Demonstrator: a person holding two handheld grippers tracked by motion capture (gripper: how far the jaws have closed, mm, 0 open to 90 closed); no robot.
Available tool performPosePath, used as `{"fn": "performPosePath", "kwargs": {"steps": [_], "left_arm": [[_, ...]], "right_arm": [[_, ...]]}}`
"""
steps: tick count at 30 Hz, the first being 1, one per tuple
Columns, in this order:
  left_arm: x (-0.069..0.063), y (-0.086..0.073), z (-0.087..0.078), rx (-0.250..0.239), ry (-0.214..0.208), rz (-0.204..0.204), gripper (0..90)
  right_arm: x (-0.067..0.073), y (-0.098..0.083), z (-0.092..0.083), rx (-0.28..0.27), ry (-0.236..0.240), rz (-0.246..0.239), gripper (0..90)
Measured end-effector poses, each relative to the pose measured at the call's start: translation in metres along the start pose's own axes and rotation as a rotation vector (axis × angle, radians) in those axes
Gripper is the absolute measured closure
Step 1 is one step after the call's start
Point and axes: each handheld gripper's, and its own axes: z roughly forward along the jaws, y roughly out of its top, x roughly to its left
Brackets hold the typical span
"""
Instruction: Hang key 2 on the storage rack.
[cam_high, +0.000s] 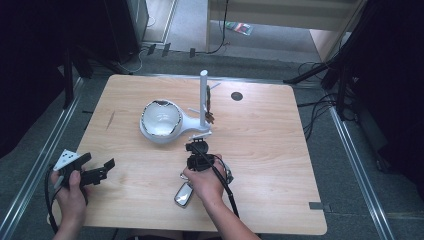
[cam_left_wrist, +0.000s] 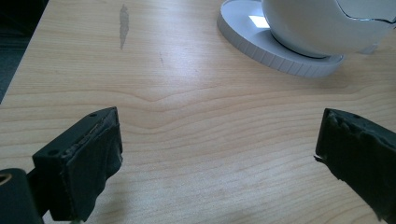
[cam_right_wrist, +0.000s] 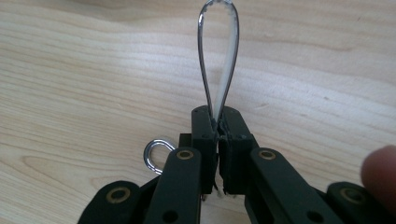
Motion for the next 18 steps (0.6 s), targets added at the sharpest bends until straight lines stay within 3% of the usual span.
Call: {"fn": "performPosePath", "kwargs": {"steps": [14, 18], "left_arm": [[-0.001, 0.0, 0.0, 0.004, 0.01, 0.014, 1.1], [-0.002, 0.0, 0.0, 0.004, 0.01, 0.017, 1.1]], "right_arm": [[-0.006, -0.007, -0.022, -0.174, 0.026, -0.016, 88.9], [-0.009, -0.009, -0.028, -0.231, 0.012, -0.033, 89.0]]}}
